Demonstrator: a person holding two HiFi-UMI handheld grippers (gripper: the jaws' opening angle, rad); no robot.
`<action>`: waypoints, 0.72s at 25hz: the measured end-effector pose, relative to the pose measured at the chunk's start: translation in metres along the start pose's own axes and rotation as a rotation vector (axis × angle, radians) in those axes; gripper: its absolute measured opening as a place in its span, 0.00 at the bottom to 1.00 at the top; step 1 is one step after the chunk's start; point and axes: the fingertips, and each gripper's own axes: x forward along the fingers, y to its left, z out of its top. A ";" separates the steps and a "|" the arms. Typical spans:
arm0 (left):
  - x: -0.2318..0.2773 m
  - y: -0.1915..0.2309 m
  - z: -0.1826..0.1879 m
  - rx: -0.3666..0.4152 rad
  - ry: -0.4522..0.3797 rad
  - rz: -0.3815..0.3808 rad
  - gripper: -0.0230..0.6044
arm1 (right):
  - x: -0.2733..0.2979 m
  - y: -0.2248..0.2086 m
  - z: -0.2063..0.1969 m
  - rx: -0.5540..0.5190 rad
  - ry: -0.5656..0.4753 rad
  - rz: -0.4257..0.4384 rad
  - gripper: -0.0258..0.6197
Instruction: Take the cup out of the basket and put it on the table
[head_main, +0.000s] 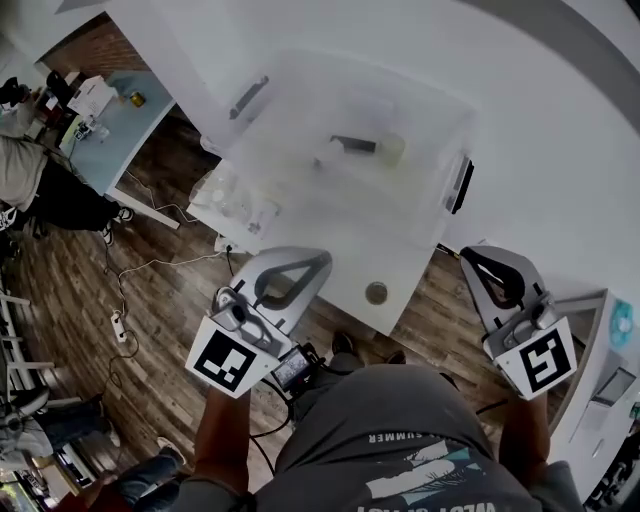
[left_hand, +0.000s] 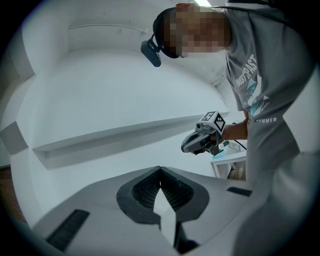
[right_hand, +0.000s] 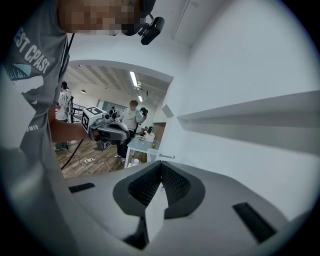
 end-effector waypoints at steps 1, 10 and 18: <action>-0.002 0.007 -0.003 -0.008 -0.009 -0.001 0.05 | 0.007 0.002 0.001 -0.002 0.005 -0.004 0.06; -0.003 0.043 -0.020 -0.054 -0.048 -0.016 0.05 | 0.046 -0.003 0.012 -0.030 0.050 -0.017 0.06; 0.033 0.053 -0.029 -0.083 -0.001 0.030 0.05 | 0.065 -0.043 -0.004 -0.013 0.032 0.047 0.06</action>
